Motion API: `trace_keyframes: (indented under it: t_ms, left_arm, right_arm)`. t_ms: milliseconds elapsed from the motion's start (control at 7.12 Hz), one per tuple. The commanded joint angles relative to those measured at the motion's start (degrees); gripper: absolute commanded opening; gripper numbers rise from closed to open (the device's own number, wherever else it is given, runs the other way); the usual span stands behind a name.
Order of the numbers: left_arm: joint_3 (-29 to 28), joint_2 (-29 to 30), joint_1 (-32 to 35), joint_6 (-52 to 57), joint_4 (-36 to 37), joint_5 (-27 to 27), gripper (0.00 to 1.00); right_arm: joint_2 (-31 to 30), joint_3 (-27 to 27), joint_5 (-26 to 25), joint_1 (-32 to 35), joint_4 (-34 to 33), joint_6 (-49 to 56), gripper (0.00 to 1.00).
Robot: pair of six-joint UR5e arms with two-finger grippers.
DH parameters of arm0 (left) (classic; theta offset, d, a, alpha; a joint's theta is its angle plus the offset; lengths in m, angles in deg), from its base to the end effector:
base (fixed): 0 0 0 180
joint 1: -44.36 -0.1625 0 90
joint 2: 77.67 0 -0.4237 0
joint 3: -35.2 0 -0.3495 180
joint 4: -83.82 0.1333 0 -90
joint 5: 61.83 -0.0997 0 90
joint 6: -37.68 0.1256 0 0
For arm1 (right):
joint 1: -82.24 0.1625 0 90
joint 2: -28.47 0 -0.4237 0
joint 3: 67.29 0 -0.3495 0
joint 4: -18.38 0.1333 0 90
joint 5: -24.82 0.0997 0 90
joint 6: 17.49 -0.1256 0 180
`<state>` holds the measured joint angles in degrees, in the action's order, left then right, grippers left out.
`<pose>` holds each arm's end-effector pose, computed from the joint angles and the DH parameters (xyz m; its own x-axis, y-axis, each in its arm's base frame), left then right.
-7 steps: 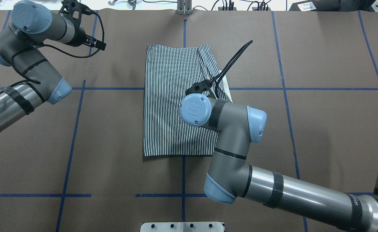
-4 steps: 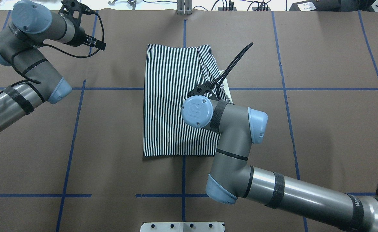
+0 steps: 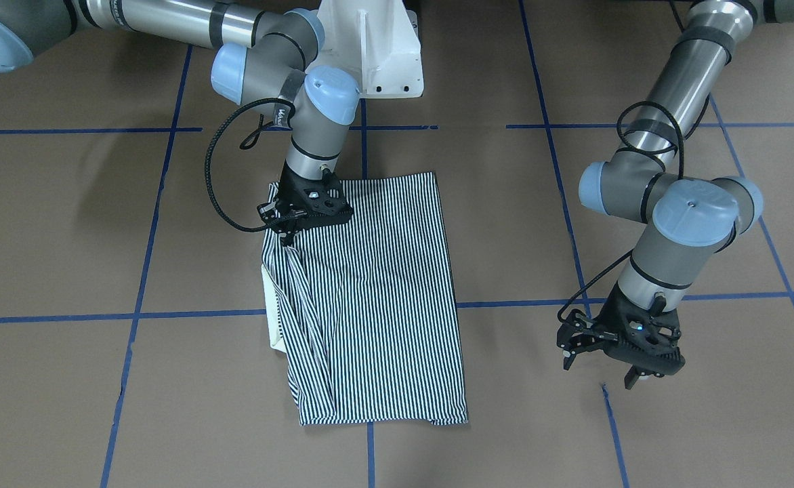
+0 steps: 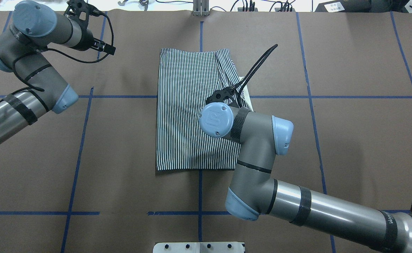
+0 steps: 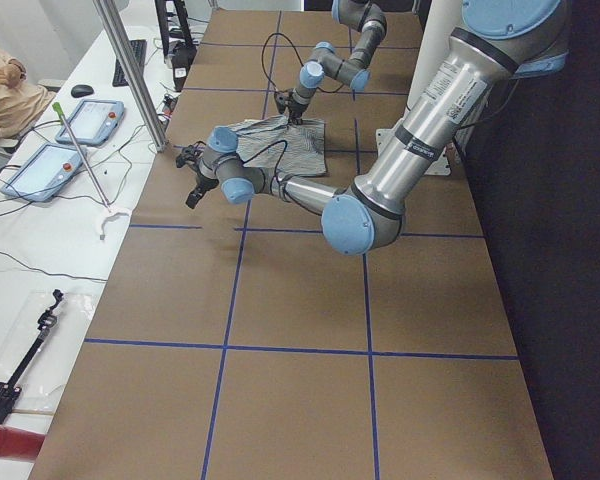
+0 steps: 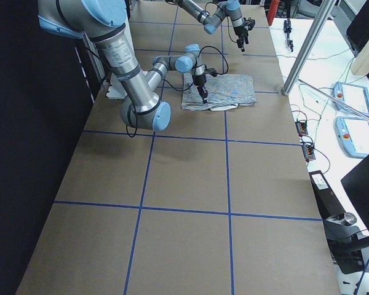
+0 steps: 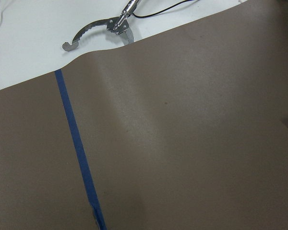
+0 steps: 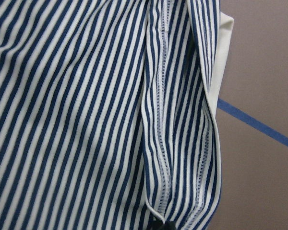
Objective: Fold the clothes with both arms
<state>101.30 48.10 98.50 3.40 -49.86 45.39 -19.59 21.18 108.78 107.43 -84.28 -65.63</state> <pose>0.3585 -0.6601 0.4200 0.7081 0.3676 -0.6028 0.0816 0.8054 0.5871 -0.5672 -0.4287 0.3152 0.9085 -0.3060 0.2846 0.1861 0.9060 0.3801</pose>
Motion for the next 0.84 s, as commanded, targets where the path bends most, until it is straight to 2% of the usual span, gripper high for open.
trace_keyframes:
  t_ms: [0,140,281,421,702]
  left_arm:
    - [0.0,0.0,0.0,0.0,0.0,0.0,1.0]
    - [0.0,0.0,0.0,0.0,0.0,0.0,1.0]
    - [0.1,0.0,-0.1,0.0,0.0,0.0,1.0]
    - [0.0,0.0,-0.1,0.0,0.0,0.0,1.0]
    - [0.0,0.0,-0.1,0.0,0.0,0.1,1.0]
  right_arm:
    - [-3.3,2.7,-0.1,0.1,0.2,0.1,0.0]
    - [-6.9,6.4,-0.1,0.1,0.3,0.1,0.0]
    - [-8.6,6.9,-0.4,-0.6,0.6,-0.5,0.0]
    - [-8.6,6.9,-0.7,-0.8,0.8,-0.7,0.97]
    - [-7.9,6.8,-0.7,0.2,2.4,-1.8,1.0]
